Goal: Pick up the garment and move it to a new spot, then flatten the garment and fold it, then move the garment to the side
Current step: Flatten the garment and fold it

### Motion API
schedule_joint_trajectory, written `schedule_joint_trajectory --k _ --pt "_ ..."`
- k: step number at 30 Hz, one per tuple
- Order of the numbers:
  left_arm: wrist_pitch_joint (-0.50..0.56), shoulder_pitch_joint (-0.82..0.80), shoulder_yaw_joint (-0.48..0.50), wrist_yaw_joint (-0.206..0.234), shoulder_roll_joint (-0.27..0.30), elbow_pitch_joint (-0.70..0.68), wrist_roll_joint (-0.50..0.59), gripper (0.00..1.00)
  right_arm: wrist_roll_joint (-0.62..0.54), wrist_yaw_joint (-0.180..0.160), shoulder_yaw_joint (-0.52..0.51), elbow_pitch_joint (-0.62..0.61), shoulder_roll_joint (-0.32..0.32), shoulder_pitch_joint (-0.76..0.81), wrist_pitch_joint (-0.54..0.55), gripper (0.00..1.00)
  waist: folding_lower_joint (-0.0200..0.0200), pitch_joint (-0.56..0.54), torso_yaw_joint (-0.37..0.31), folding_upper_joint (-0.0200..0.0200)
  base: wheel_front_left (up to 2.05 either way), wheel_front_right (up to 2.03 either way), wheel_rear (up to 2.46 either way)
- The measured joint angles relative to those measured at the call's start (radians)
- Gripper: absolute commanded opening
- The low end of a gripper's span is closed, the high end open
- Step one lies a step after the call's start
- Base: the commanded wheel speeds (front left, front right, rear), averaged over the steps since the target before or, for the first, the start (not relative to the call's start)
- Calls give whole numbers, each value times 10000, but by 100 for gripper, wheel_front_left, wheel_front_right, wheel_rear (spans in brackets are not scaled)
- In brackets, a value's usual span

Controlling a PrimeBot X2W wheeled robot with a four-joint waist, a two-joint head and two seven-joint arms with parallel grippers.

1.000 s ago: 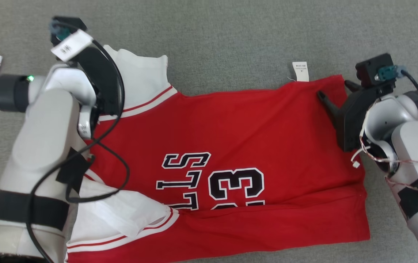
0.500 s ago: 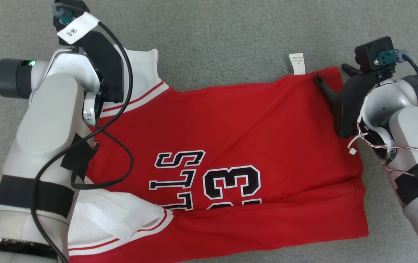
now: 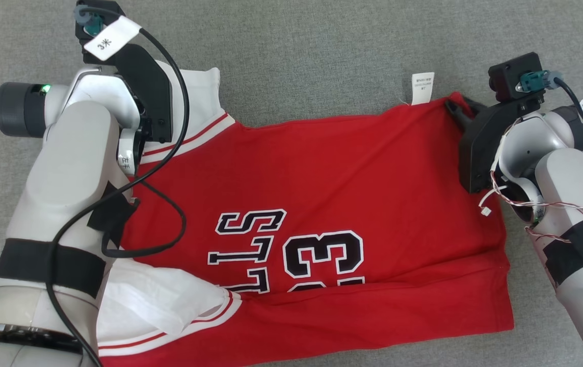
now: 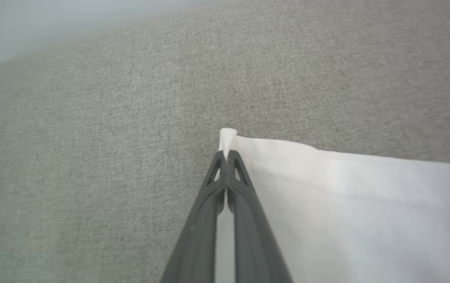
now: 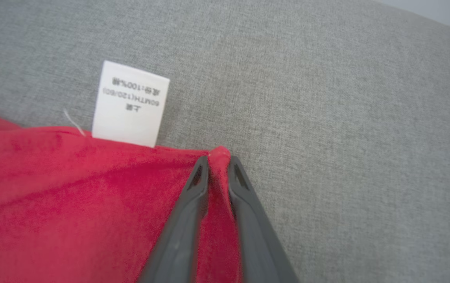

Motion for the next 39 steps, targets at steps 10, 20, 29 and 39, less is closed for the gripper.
schedule_joint_trajectory --k 10,20,29,39 --pt "-669 -69 12 -10 -65 284 -56 0 -42 31 31 276 44 -34 -311 0 0 -53 -24 0 0 0 0" --pt "-2184 56 389 -10 -288 -96 -767 0 -19 13 -330 268 -257 280 -1011 0 0 -213 312 1 0 0 0" --pt "-4393 1770 637 -403 -305 -1093 -1388 0 67 -15 -428 -63 -188 1485 -2059 0 0 -901 575 1 0 0 0" --pt "-6146 3904 662 -1141 -291 -2679 -2033 0 155 -119 -591 -761 -155 2887 -3124 0 0 -1720 788 0 0 0 0"
